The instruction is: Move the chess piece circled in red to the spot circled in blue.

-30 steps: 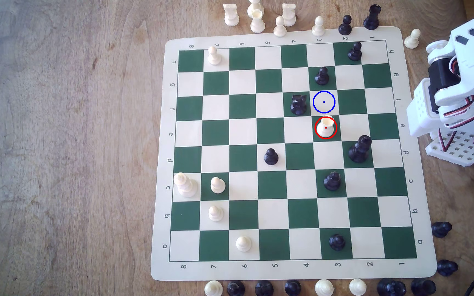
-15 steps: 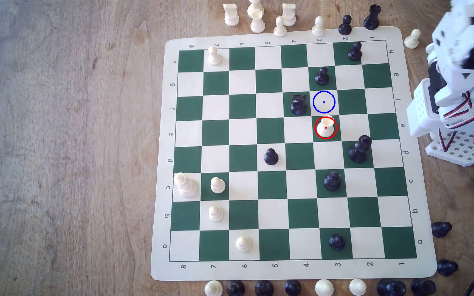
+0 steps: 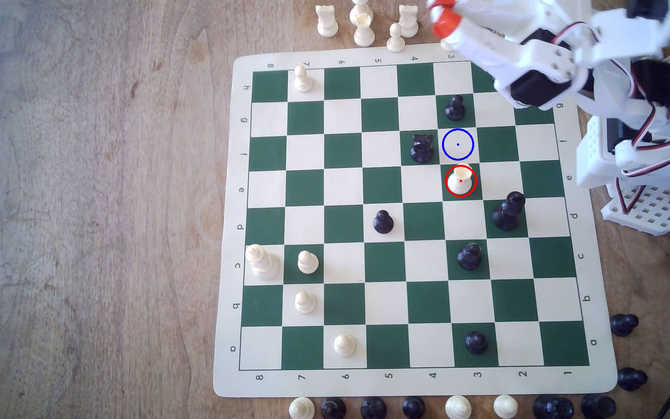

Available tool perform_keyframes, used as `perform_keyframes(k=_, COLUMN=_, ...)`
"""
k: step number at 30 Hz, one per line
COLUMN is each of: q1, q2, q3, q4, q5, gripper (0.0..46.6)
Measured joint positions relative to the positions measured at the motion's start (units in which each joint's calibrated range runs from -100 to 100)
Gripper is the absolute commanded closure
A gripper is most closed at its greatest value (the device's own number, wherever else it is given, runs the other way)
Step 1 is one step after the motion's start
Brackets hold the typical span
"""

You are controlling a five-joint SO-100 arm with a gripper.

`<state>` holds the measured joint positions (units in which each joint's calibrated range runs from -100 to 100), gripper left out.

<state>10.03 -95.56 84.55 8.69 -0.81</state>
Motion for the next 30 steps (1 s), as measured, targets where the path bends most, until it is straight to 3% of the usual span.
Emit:
perform_keyframes(k=7, q1=-0.5, q2=0.2, q3=-11.7, q4=29.6, q5=0.0, gripper=45.4)
perform_keyframes(k=10, q1=-1.1, q2=1.1, q3=-15.0, q4=38.7, q5=3.0, gripper=44.8)
perform_keyframes(k=13, q1=-5.1, q2=7.2, q3=-23.4, q4=52.4, q5=3.7, gripper=42.6)
perform_keyframes(k=17, q1=-9.7, q2=12.3, q3=-26.1, q4=65.1, q5=3.7, gripper=40.3)
perform_keyframes(k=23, q1=-12.4, q2=18.4, q3=-26.2, q4=71.6, q5=2.9, gripper=38.8)
perform_keyframes(k=30, q1=-11.0, q2=24.6, q3=-26.2, q4=73.5, q5=1.9, gripper=35.2)
